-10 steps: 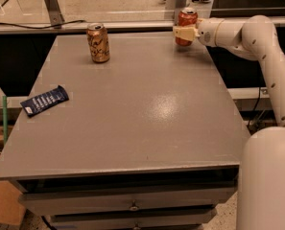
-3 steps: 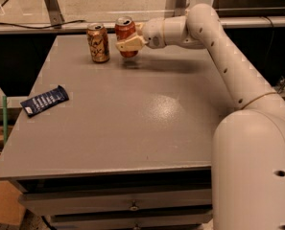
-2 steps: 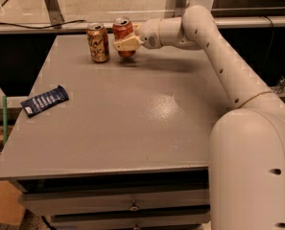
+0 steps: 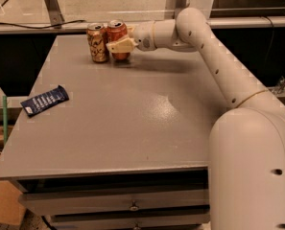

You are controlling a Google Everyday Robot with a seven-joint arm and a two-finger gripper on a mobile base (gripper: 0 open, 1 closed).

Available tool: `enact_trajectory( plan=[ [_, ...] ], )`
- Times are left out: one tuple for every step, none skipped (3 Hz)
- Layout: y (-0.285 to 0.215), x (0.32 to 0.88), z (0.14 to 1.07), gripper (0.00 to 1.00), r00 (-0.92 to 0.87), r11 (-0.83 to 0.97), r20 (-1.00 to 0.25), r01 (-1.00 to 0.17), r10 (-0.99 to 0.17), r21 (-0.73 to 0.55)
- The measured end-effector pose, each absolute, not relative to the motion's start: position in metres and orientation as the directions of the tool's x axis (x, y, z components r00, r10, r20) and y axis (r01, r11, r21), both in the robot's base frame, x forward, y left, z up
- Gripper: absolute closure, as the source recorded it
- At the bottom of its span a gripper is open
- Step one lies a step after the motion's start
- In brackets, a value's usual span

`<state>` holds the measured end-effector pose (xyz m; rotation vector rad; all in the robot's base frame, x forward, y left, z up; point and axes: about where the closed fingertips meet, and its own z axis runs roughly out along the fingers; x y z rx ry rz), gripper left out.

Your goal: Move coke can near orange can

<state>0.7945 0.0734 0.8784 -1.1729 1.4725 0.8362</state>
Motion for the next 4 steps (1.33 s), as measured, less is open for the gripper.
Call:
enact_trajectory(
  plan=[
    [0.074, 0.791, 0.873, 0.82, -0.016, 0.281, -0.970, -0.958, -0.244, -0.055],
    [0.070, 0.790, 0.867, 0.59, -0.037, 0.291, -0.968, -0.956, -0.248, -0.039],
    [0.068, 0.789, 0.864, 0.37, -0.047, 0.294, -0.966, -0.955, -0.252, -0.030],
    [0.067, 0.788, 0.861, 0.13, -0.056, 0.297, -0.965, -0.955, -0.256, -0.023]
  ],
)
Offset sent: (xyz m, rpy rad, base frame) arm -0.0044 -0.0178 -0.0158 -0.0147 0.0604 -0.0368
